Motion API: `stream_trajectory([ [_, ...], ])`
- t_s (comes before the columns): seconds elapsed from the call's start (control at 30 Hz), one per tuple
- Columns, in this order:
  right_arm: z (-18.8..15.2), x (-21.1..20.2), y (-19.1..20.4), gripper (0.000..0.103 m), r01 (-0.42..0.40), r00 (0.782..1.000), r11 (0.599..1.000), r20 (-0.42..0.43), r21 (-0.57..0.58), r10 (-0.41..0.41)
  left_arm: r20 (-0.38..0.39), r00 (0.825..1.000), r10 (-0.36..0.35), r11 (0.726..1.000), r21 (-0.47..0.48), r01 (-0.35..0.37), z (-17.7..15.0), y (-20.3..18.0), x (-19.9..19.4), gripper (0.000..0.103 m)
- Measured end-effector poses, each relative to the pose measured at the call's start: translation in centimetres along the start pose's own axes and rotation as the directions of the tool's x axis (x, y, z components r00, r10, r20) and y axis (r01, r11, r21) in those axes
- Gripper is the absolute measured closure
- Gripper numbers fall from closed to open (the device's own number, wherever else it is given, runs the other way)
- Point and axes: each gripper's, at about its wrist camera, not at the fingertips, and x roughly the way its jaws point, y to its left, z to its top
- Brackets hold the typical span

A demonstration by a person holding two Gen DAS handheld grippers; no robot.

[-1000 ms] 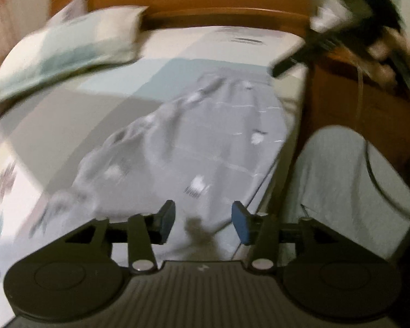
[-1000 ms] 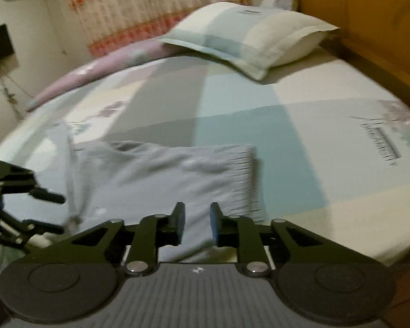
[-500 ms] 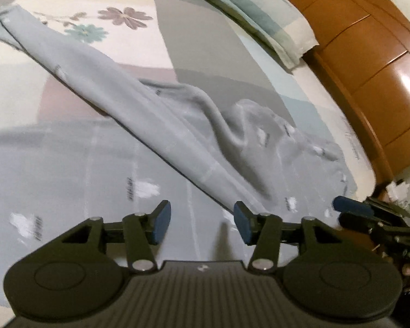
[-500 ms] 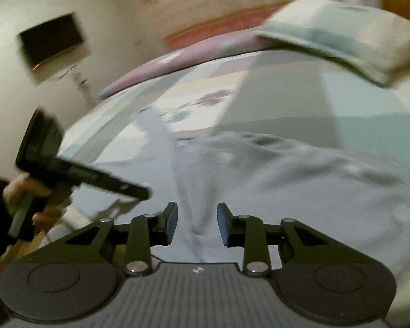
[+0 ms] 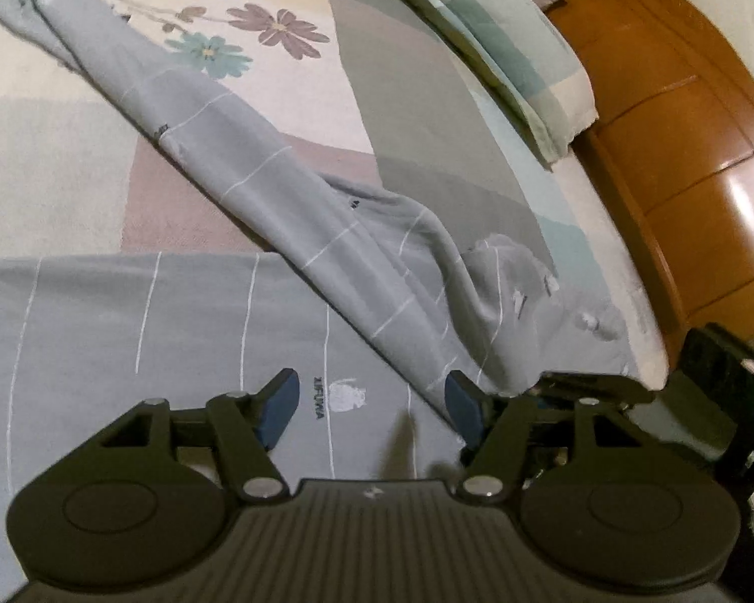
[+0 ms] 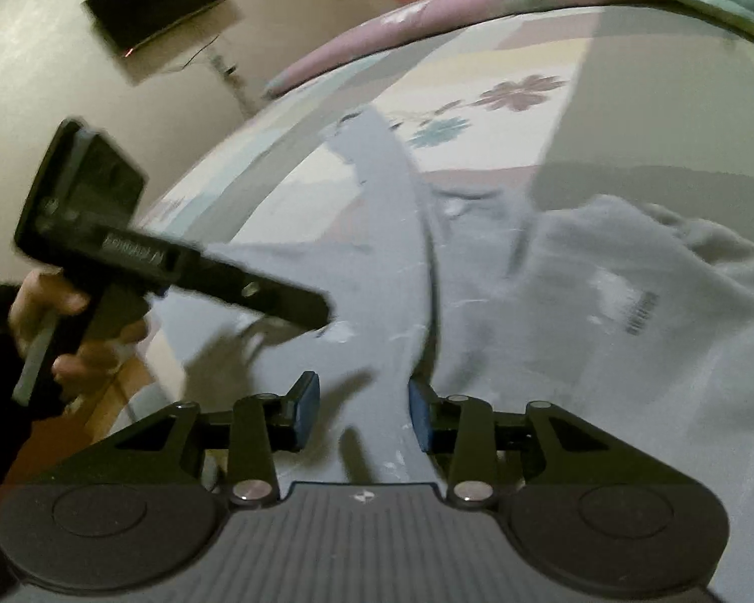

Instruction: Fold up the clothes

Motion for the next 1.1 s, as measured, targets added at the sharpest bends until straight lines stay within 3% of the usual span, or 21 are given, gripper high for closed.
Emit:
stream_trajectory([
  [0.17, 1.7, 2.6, -0.1, 0.061, 0.038, 0.999, 0.999, 0.007, -0.013, -0.038, 0.014, 0.999, -0.043, 0.998, -0.034, 0.043, 0.7, 0.8, 0.2, 0.036],
  [0.2, 2.1, 2.9, -0.1, 0.066, 0.043, 0.999, 0.999, 0.016, -0.003, -0.043, 0.018, 0.999, -0.051, 0.998, -0.043, 0.052, 0.8, 0.8, 0.2, 0.035],
  [0.23, 2.4, 3.2, 0.1, 0.09, 0.061, 0.998, 0.998, 0.02, -0.01, -0.06, 0.022, 0.998, -0.06, 0.997, -0.051, 0.061, 0.8, 0.9, 0.3, 0.035],
  [0.27, 2.5, 3.3, 0.4, 0.098, 0.076, 0.997, 0.997, 0.017, -0.025, -0.075, 0.025, 0.997, -0.071, 0.996, -0.062, 0.072, 0.8, 1.0, 0.3, 0.035],
  [0.43, 1.9, 1.8, 2.5, 0.098, 0.084, 0.996, 0.991, 0.045, -0.1, -0.08, 0.039, 0.992, -0.117, 0.986, -0.111, 0.12, 0.7, 1.3, 0.6, 0.033],
  [0.67, 0.2, 1.3, 3.8, 0.098, 0.06, 0.998, 0.993, 0.007, -0.101, -0.059, 0.092, 0.984, -0.15, 0.972, -0.171, 0.164, 0.9, 2.4, 1.5, 0.032],
  [0.87, -1.3, 0.8, 4.8, 0.086, 0.039, 0.999, 0.994, -0.025, -0.099, -0.042, 0.155, 0.972, -0.175, 0.962, -0.182, 0.202, 1.0, 3.3, 2.0, 0.032],
  [0.97, -3.0, -2.2, 4.6, 0.085, 0.081, 0.997, 0.996, 0.016, -0.046, -0.08, 0.18, 0.971, -0.157, 0.972, -0.144, 0.184, 0.7, 3.0, 2.0, 0.039],
  [1.0, -3.7, -3.7, 4.5, 0.085, 0.109, 0.993, 0.994, 0.039, -0.012, -0.109, 0.183, 0.974, -0.136, 0.979, -0.127, 0.16, 0.6, 2.8, 2.0, 0.047],
  [1.1, -5.9, -8.7, 3.6, 0.085, 0.202, 0.969, 0.973, 0.121, 0.11, -0.215, 0.186, 0.983, -0.009, 0.999, -0.049, 0.018, 0.3, 1.9, 1.8, 0.09],
])
